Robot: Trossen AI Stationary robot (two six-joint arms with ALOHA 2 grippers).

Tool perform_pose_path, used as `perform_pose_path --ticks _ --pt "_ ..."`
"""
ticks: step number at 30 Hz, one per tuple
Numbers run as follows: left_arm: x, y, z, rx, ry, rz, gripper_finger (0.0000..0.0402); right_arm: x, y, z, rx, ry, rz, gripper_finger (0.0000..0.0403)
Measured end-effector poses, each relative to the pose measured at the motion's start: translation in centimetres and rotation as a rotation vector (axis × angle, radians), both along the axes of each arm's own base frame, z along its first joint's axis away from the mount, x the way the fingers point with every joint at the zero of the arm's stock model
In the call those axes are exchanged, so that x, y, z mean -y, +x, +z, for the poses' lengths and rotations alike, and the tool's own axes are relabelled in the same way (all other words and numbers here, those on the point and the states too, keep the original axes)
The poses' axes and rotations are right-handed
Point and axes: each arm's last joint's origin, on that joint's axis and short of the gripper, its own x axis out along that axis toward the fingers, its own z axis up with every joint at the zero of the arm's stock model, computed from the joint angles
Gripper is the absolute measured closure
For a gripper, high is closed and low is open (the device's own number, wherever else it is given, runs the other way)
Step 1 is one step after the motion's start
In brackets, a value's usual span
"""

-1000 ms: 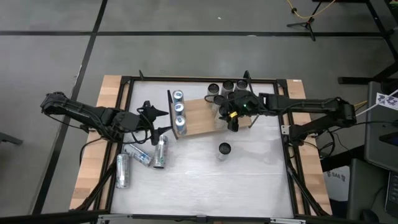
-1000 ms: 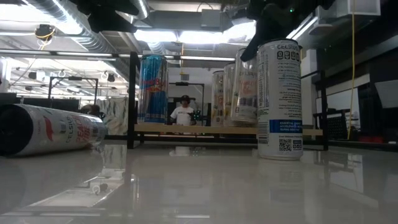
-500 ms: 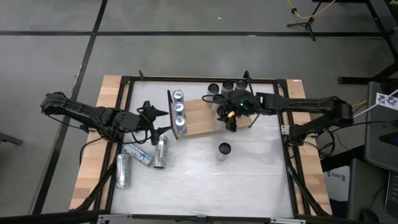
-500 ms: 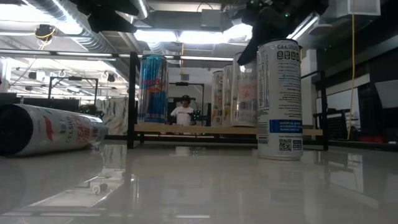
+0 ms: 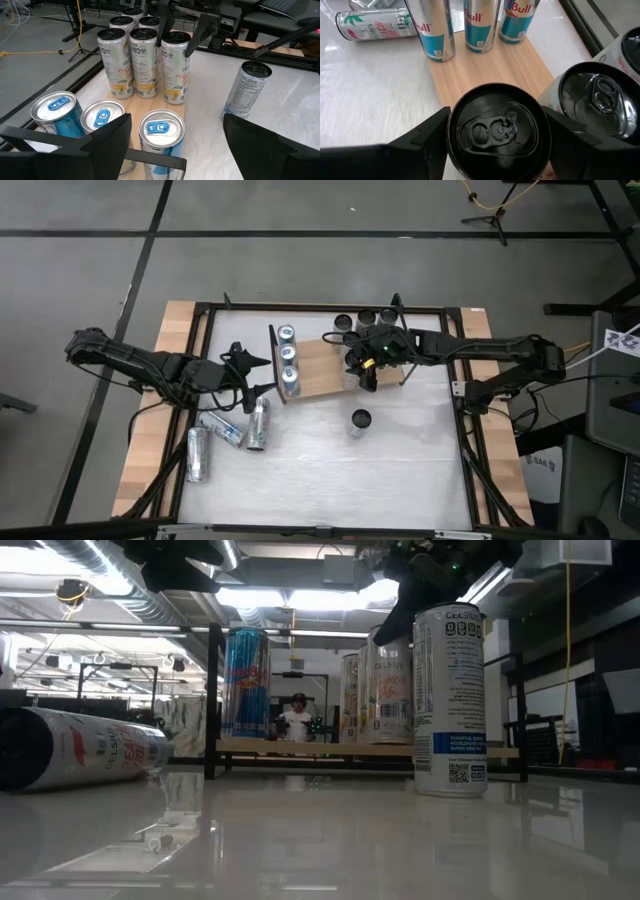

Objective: Place canned beverage on shelf
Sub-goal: Put the white-yellow soda can on the shelf aligned with the other white-yellow soda can

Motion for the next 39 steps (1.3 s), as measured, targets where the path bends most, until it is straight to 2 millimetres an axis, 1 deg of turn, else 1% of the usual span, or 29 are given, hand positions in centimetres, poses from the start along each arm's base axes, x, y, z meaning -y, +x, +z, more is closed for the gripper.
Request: perform_pose_path --ticks 35,37,39 --pt "0.00 0.00 0.00 0.000 0.000 0.000 0.0093 0.03 0.15 -0.05 0.014 -0.002 -0.001 0.0145" --pt "0.00 0.00 0.00 0.000 0.000 0.000 0.0093 0.03 0.19 -0.04 0.018 -0.003 -0.001 0.0138" --pt "0.00 0.00 0.00 0.000 0.000 0.000 0.0093 0.03 0.19 -0.05 0.017 -0.002 -0.001 0.0123"
